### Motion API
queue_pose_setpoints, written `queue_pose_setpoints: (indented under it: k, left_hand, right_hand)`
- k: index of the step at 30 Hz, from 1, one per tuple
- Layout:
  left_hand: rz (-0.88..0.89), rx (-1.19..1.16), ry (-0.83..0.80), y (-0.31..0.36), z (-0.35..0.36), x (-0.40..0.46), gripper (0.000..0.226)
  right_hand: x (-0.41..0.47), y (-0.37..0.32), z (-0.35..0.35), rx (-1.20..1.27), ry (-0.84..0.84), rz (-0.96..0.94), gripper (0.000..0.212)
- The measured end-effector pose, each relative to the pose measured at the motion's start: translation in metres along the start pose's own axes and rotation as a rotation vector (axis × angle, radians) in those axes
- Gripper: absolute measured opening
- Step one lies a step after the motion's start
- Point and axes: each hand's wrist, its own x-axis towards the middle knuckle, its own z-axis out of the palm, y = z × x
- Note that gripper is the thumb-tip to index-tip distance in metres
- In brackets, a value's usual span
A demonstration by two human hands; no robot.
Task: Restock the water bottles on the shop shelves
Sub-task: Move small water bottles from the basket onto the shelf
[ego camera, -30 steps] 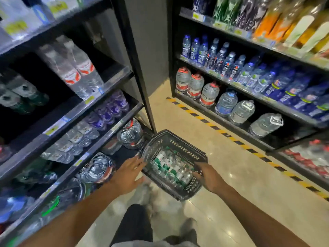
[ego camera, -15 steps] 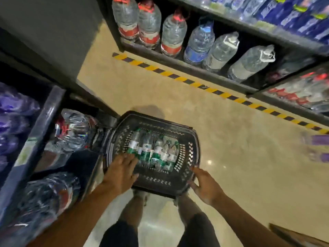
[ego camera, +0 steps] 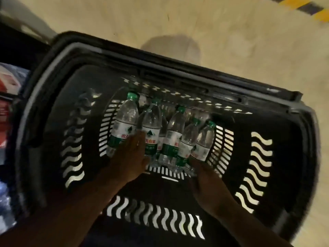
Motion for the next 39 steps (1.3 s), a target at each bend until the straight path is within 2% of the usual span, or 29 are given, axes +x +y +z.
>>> queue_pose_setpoints:
  k: [4,8,13,17,20,24,28,33,37,39]
  left_hand:
    - [-0.144,-0.347,0.195,0.012,0.026,0.040,0.087]
    - [-0.203,-0.357,0.259,0.015,0.033,0.052,0.078]
    - [-0.245,-0.518,0.199,0.015,0.013,0.022,0.066]
    - [-0.238,-0.589,0.140,0.015,-0.018,-0.019,0.068]
    - [-0.215,-0.560,0.101,0.012,-0.032,-0.036,0.075]
    - [-0.147,-0.624,0.071,0.009,-0.036,-0.040,0.071]
    - [-0.098,-0.631,0.075,0.004,-0.026,-0.025,0.071]
    - [-0.124,-0.648,0.079,0.007,-0.019,-0.014,0.065]
    - [-0.186,-0.735,0.056,0.013,-0.024,-0.027,0.062]
    - [-0.221,-0.780,0.035,0.015,-0.026,-0.030,0.060]
  right_hand:
    - [0.028,0.017,0.028,-0.007,0.030,-0.010,0.071]
    - [0.039,0.029,0.043,0.151,0.036,0.025,0.074]
    - [0.036,0.018,0.039,0.314,0.036,0.073,0.072]
    - [0.049,-0.010,0.032,0.444,0.087,0.154,0.071]
    - [0.072,-0.034,0.038,0.616,0.151,0.229,0.073]
    - [0.103,-0.061,0.069,0.562,0.324,0.413,0.096]
    - [0.124,-0.068,0.087,0.519,0.478,0.516,0.092]
    - [0.111,-0.052,0.080,0.516,0.351,0.444,0.097]
    - [0.092,-0.040,0.066,0.313,0.238,0.418,0.103]
    - [0.093,-0.037,0.059,0.336,0.207,0.461,0.107]
